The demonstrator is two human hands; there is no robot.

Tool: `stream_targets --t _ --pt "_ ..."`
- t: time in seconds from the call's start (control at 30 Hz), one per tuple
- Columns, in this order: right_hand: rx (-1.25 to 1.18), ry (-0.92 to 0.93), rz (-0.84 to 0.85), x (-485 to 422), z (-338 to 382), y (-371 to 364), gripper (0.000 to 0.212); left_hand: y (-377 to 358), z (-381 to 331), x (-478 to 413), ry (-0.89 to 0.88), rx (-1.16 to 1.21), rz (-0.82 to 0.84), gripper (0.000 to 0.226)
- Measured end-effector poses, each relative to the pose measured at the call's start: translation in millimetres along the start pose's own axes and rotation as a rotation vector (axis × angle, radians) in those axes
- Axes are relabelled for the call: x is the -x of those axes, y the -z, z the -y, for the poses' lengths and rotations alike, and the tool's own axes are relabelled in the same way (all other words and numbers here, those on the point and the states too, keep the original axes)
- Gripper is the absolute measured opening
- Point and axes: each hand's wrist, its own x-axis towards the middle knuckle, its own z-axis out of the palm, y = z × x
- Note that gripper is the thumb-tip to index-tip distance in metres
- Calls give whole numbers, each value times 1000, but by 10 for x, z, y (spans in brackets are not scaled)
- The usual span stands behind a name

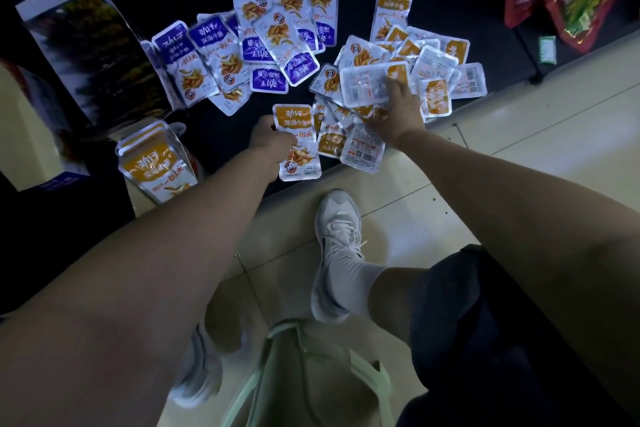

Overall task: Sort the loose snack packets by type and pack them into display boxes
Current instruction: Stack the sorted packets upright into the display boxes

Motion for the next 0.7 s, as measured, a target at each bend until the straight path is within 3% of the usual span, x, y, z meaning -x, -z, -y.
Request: stream_targets --t 0.07,0.2,0.47,0.57,0.7 --pt "70 67 39 -44 22 -22 66 -18 4 -37 -17 -25 -13 35" --pt "106 132 -103 -42 83 -48 55 -64 2 -62 -41 -37 -35 33" --pt "245 148 -34 -31 171 -108 67 -70 -17 -104 -85 -79 -58 31" --pt "179 214 -42 7 175 -156 53 -55 -31 -106 -133 -106 -70 25" --pt "-79 217 -200 -14 174 -58 20 21 -39 -109 -220 -120 -147 23"
